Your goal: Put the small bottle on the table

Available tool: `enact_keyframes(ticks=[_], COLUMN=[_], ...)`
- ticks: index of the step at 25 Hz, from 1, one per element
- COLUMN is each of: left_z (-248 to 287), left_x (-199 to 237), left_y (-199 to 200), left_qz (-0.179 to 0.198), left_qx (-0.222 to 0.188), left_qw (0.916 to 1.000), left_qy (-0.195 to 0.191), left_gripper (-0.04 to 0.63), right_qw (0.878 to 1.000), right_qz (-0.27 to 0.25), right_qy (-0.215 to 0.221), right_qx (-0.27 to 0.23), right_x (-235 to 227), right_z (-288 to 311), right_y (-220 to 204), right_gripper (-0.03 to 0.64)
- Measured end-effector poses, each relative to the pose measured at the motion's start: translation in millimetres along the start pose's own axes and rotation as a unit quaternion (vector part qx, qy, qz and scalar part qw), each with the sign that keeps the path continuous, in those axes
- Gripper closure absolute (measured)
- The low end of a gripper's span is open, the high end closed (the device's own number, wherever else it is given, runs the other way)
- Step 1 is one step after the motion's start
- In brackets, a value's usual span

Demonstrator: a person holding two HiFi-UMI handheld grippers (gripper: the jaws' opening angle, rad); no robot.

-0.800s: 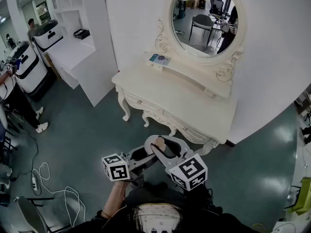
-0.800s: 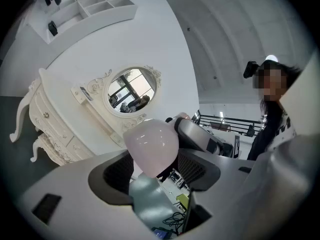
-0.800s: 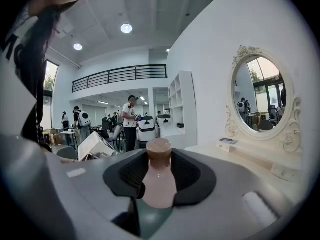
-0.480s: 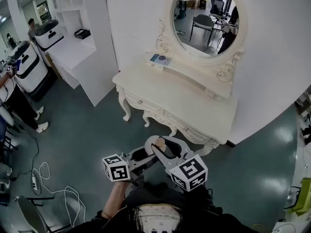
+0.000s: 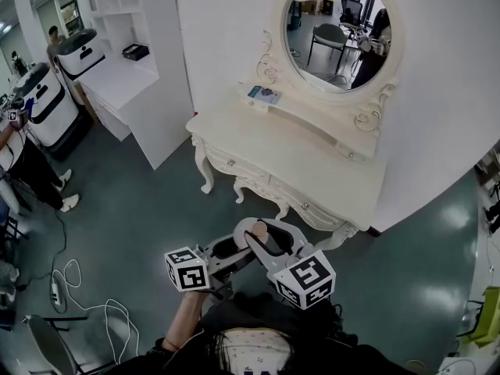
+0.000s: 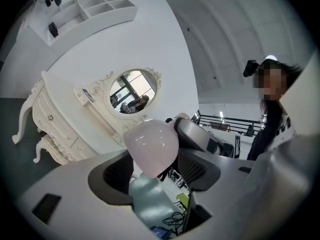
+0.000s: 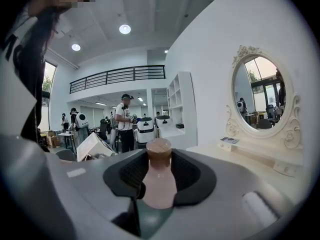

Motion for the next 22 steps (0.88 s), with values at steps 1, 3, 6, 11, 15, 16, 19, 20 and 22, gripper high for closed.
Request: enact_keyframes(ticks=[1, 3, 6, 11, 15, 16, 19, 20, 22], left_z=[-2.7, -7.5, -15.4, -21.3, -21.3, -20.3, -14.6, -12.0, -5.6], left_x=[0.8, 2.4, 4.1, 8.5, 16.1, 18.9, 27.8, 31.9, 41.9], left_y=[0.2, -0.5, -1.3, -3.0, -1.5, 0.0, 5.2, 7.4, 13.7], left_qz=[0.0, -0.002, -0.007, -0.019, -0.021, -0.022, -0.031, -0.032, -0.03], left_qx=[0.002, 0.006, 0.007, 0.007, 0.005, 0.004, 0.002, 0.0, -0.004], left_qw=[1.0, 1.0, 0.9999, 0.9998, 0.9997, 0.9997, 0.9995, 0.9994, 0.9994], left_qy=[0.0, 0.002, 0.003, 0.006, 0.006, 0.007, 0.012, 0.013, 0.015], left_gripper=[0.333, 0.333, 0.333, 0.333, 0.333, 0.333, 0.333, 0.333, 0.333], right_qw=[1.0, 1.0, 1.0, 1.0, 1.0, 1.0, 1.0, 1.0, 1.0], right_qz=[0.001, 0.005, 0.008, 0.006, 0.007, 0.006, 0.008, 0.009, 0.012], right_qy=[-0.001, -0.004, -0.004, -0.003, -0.003, -0.003, 0.0, 0.002, 0.006], right_qx=[0.0, 0.002, 0.004, 0.015, 0.021, 0.023, 0.028, 0.029, 0.028], right_x=[2.0, 5.5, 11.9, 16.0, 13.1, 11.2, 2.4, -1.6, -11.6], right_z=[1.1, 2.6, 5.2, 9.3, 15.0, 17.9, 27.8, 31.6, 41.2], right_y=[-1.4, -4.8, -9.0, -14.9, -17.7, -18.6, -22.0, -22.7, -23.1], right_gripper=[0.468, 0.468, 0.467, 0.468, 0.468, 0.468, 0.467, 0.467, 0.468])
Point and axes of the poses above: the fingertips, and each gripper's own axes: z forward along the fingers, x to its left, y out of its top, the point moved 2 cm from there along -z, backward along the fingers, and after that the axes turned 13 degrees about -x, right-handed, at the moved point
